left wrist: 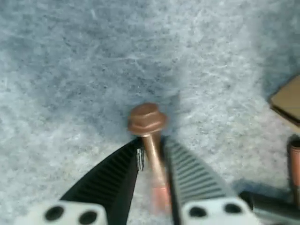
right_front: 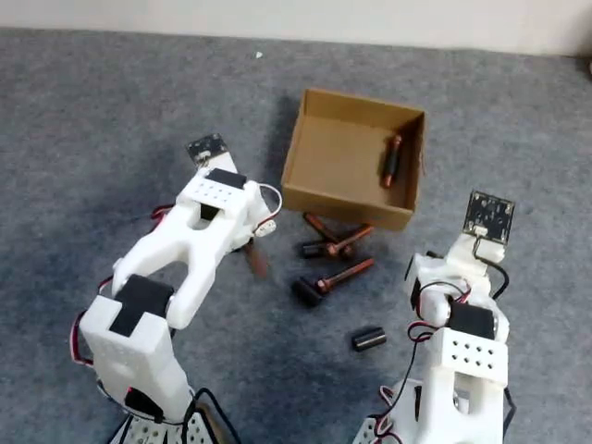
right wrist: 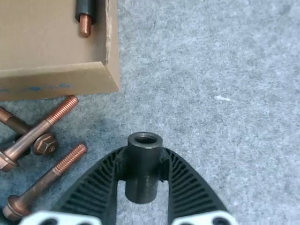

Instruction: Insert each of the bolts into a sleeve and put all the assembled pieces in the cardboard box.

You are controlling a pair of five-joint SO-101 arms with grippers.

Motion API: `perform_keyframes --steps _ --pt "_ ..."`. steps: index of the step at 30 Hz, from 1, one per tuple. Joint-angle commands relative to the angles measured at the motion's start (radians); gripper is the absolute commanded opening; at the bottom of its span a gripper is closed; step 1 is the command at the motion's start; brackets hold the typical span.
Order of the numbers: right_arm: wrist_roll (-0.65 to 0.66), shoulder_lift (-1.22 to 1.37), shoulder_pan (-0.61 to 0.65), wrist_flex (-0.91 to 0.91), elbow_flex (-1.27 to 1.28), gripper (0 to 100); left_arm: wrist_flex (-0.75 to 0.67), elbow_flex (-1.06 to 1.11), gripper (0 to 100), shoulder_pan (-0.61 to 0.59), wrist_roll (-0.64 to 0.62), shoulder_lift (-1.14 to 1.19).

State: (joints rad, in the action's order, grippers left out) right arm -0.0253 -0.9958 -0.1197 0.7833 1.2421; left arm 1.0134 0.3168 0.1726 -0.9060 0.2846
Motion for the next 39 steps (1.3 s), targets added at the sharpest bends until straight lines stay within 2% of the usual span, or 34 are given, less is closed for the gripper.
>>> perform_keyframes --steps 1,6,9,13,19,23,29,36,39 --pt "0.0 -0.025 0.015 -0.036 -0.007 0.6 -0.008 -0.025 1 -0.007 -0.006 -0.002" --pt "0.002 -0.025 0.015 -0.036 -0.007 0.6 0.043 -0.035 1 -0.007 0.0 -0.045" --pt "0.032 -0.025 0.022 -0.035 -0.005 0.6 0.1 -0.012 1 -0.013 0.015 -0.174" --pt "0.04 -0.027 0.061 -0.031 0.007 0.6 0.103 0.111 1 -0.018 0.087 -0.394" --pt "0.04 -0.028 0.068 0.036 -0.01 0.6 -0.055 0.367 1 -0.016 0.167 -0.704" --pt "0.054 -0.088 0.176 0.056 -0.07 0.6 -0.13 0.509 1 -0.016 0.178 -0.901" --pt "0.061 -0.282 0.329 0.199 -0.13 0.6 -0.241 0.71 1 -0.018 0.178 -1.198" --pt "0.064 -0.483 0.547 0.193 -0.179 0.6 -0.39 0.944 1 -0.018 0.241 -1.509" --pt "0.124 -0.503 0.634 0.171 -0.16 0.6 -0.453 1.043 1 -0.018 0.241 -1.644"
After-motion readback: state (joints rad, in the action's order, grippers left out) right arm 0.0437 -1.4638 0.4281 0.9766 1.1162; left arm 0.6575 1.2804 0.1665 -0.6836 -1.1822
